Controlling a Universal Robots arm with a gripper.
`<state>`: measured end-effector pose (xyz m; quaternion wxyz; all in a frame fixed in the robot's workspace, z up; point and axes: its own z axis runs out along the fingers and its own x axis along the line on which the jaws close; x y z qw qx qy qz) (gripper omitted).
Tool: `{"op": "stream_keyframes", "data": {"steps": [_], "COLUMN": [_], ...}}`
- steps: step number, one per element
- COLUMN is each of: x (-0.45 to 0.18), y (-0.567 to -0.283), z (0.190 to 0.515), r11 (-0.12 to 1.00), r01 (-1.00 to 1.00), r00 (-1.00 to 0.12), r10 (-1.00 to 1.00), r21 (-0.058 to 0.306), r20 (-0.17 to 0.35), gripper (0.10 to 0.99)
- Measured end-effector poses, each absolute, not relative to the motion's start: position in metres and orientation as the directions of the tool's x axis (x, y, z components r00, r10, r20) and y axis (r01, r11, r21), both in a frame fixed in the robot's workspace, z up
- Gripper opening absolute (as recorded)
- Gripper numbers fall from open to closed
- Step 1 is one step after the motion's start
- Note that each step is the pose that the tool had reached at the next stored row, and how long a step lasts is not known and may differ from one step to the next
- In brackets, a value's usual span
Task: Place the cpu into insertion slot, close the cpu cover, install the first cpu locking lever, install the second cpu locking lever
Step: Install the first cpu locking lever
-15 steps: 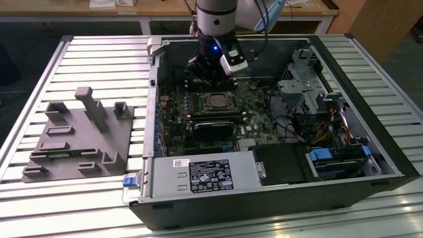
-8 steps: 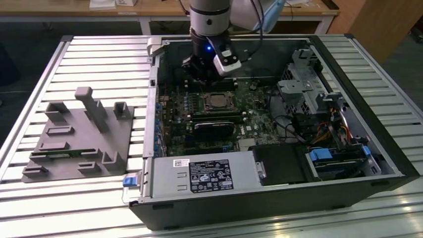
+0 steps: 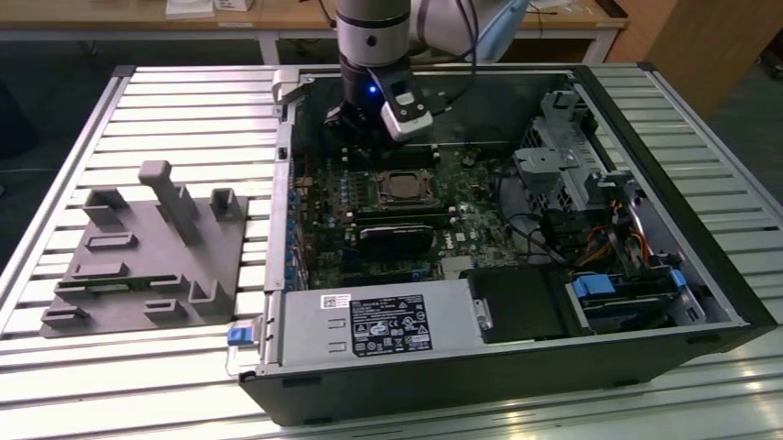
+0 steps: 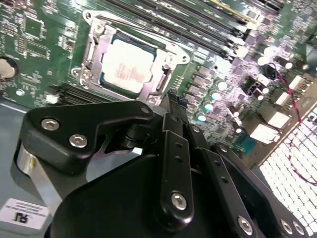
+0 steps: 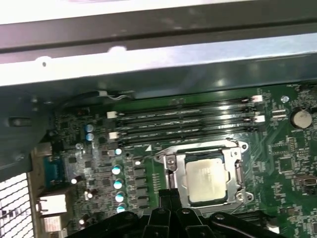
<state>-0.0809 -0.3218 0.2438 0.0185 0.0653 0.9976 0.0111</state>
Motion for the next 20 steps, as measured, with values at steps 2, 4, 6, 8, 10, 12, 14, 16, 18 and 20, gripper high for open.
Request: {"op": "stream_keyframes", "data": {"steps": [2,4,6,8,10,12,14,16,18,20], "x": [-0.084,-0.087,-0.089,-0.093,-0.096,-0.097,-0.098,-0.1,-0.101,-0.102], "y": [-0.322,-0.322,-0.322,-0.322,-0.322,-0.322,-0.322,-0.322,-0.322,-0.323], "z": [0.244,0.244,0.244,0.244,0.244,0.244,0.243,0.243,0.243,0.243], "r11": [0.991,0.991,0.991,0.991,0.991,0.99,0.989,0.988,0.986,0.984], "r01": [0.13,0.13,0.13,0.13,0.13,0.13,0.129,0.128,0.128,0.127], "r00": [-0.991,-0.991,-0.991,-0.991,-0.991,-0.991,-0.991,-0.991,-0.991,-0.991], "r10": [0.131,0.131,0.131,0.131,0.131,0.131,0.131,0.131,0.131,0.131], "r21": [0.025,0.025,0.025,0.027,0.032,0.047,0.069,0.091,0.108,0.128], "r20": [-0.037,-0.037,-0.037,-0.037,-0.036,-0.034,-0.031,-0.028,-0.026,-0.024], "gripper": [0.106,0.106,0.106,0.106,0.106,0.106,0.106,0.106,0.106,0.106]}}
